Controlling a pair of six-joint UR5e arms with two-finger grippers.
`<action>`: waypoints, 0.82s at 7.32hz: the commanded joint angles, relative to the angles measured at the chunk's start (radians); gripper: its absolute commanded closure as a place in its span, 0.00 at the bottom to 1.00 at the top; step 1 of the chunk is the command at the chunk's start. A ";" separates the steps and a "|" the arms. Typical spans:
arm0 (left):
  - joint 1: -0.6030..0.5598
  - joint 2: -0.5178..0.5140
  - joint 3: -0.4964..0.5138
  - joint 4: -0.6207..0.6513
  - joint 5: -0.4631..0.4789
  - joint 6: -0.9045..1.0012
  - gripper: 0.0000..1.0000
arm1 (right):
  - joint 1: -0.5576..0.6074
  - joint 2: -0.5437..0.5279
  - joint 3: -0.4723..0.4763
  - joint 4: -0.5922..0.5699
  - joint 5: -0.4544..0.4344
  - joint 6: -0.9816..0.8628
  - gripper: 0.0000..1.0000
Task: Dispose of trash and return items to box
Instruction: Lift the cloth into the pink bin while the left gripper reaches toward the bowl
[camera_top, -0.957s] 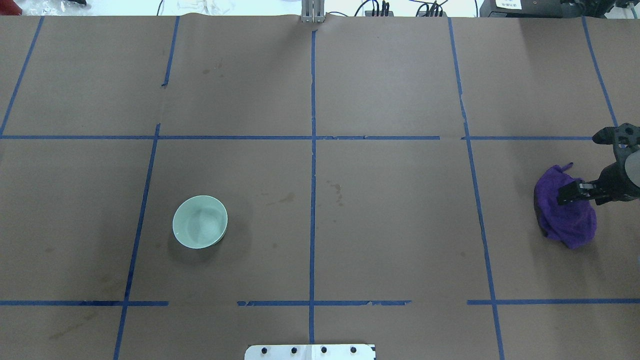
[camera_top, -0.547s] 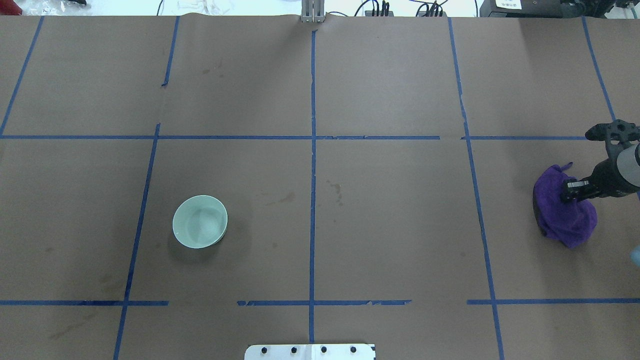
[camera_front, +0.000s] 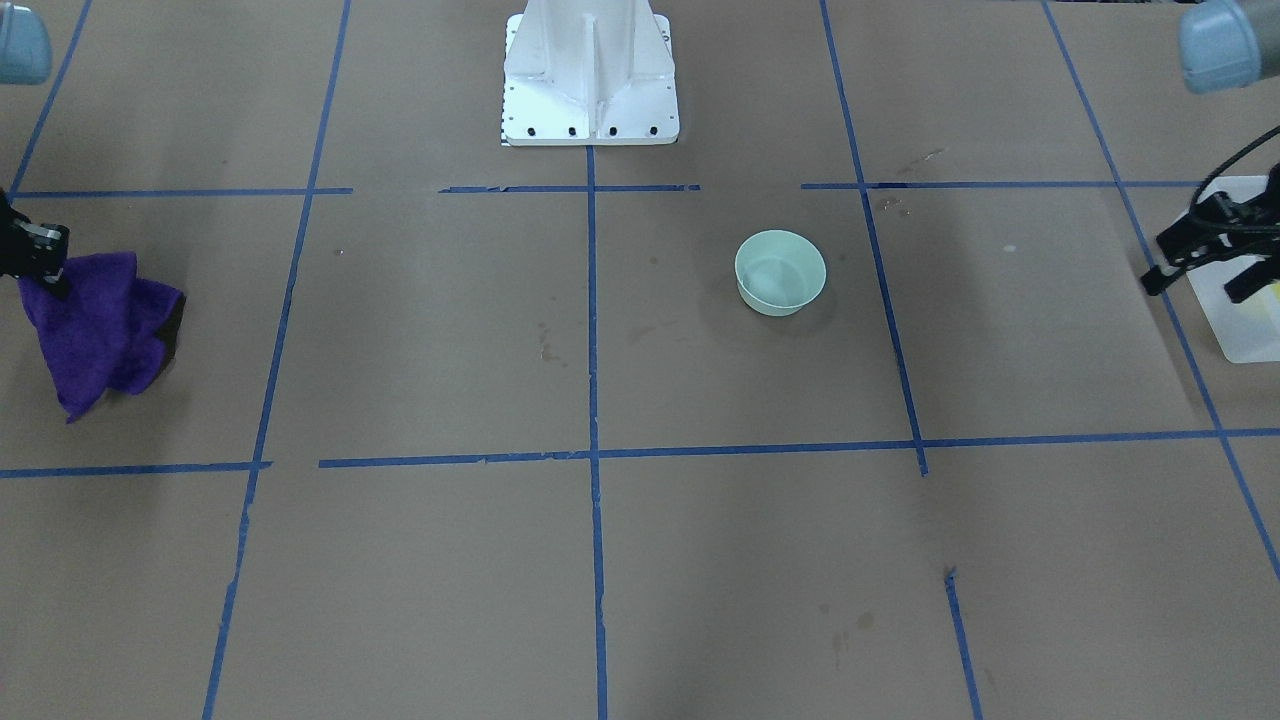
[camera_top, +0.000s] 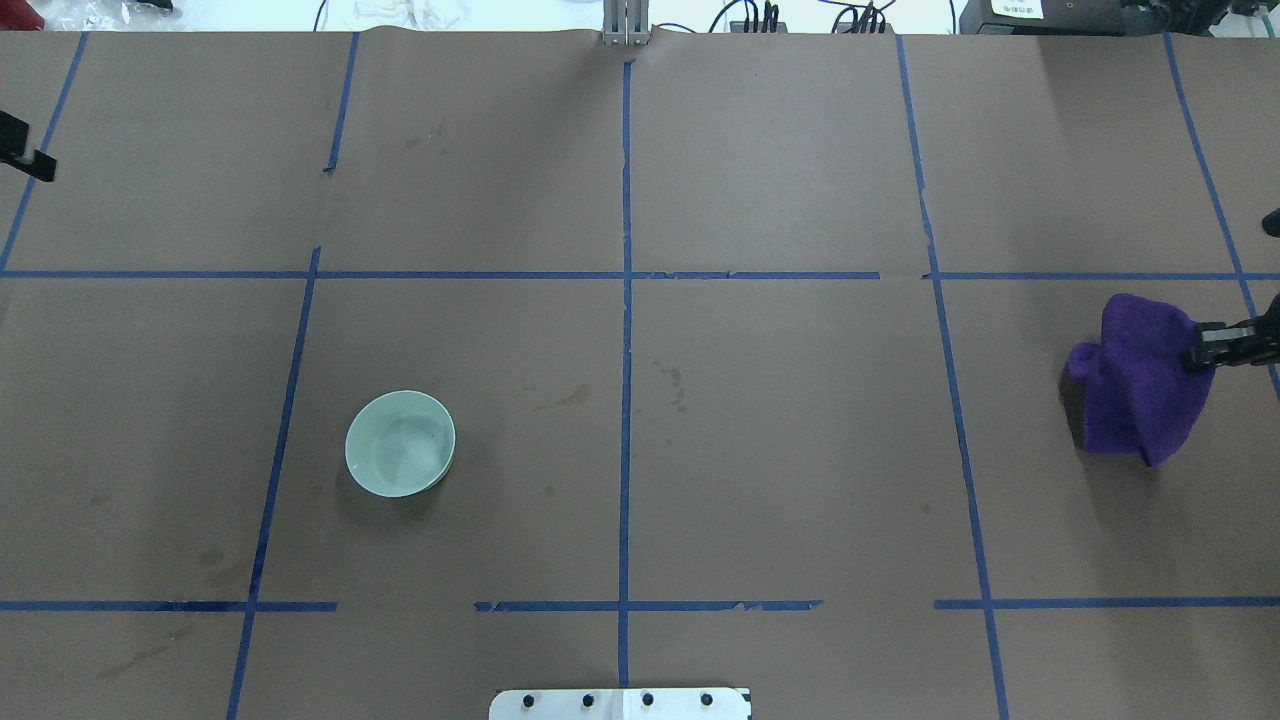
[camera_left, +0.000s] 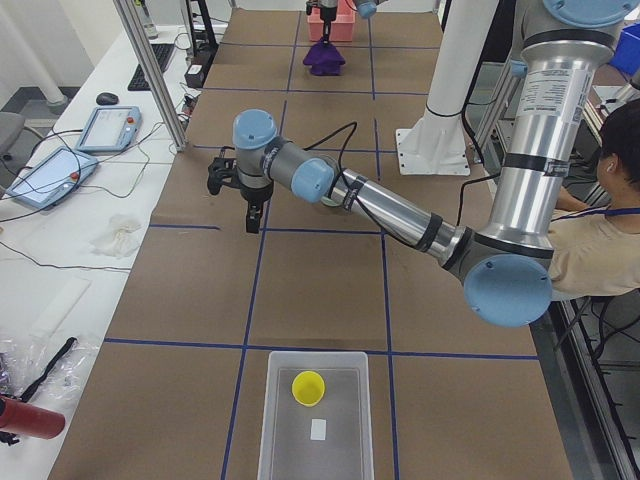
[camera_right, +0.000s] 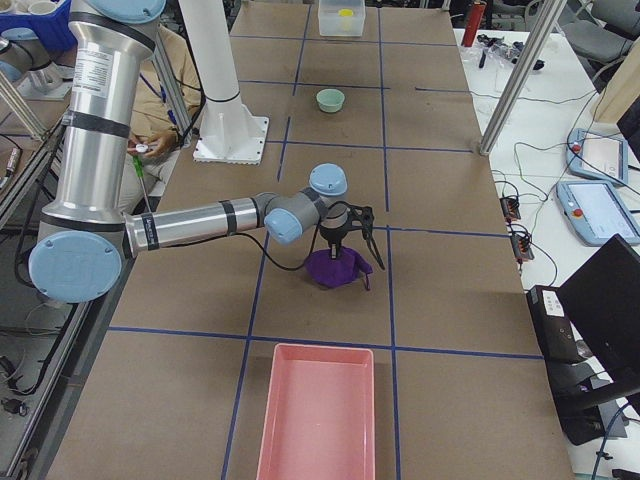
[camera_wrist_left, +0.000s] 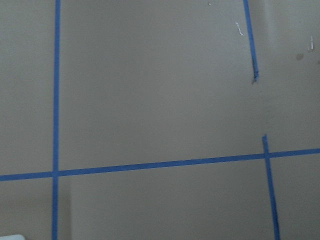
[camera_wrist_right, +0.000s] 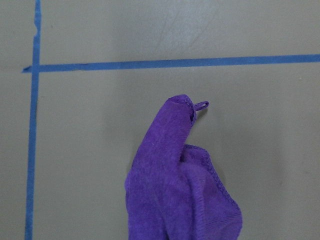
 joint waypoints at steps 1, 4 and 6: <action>0.175 -0.015 -0.075 -0.014 0.053 -0.251 0.00 | 0.221 -0.083 0.030 -0.003 0.138 -0.148 1.00; 0.251 -0.014 -0.099 -0.016 0.144 -0.331 0.00 | 0.570 -0.143 0.008 -0.247 0.133 -0.718 1.00; 0.255 -0.014 -0.093 -0.014 0.142 -0.329 0.00 | 0.746 -0.009 -0.015 -0.577 0.038 -1.099 1.00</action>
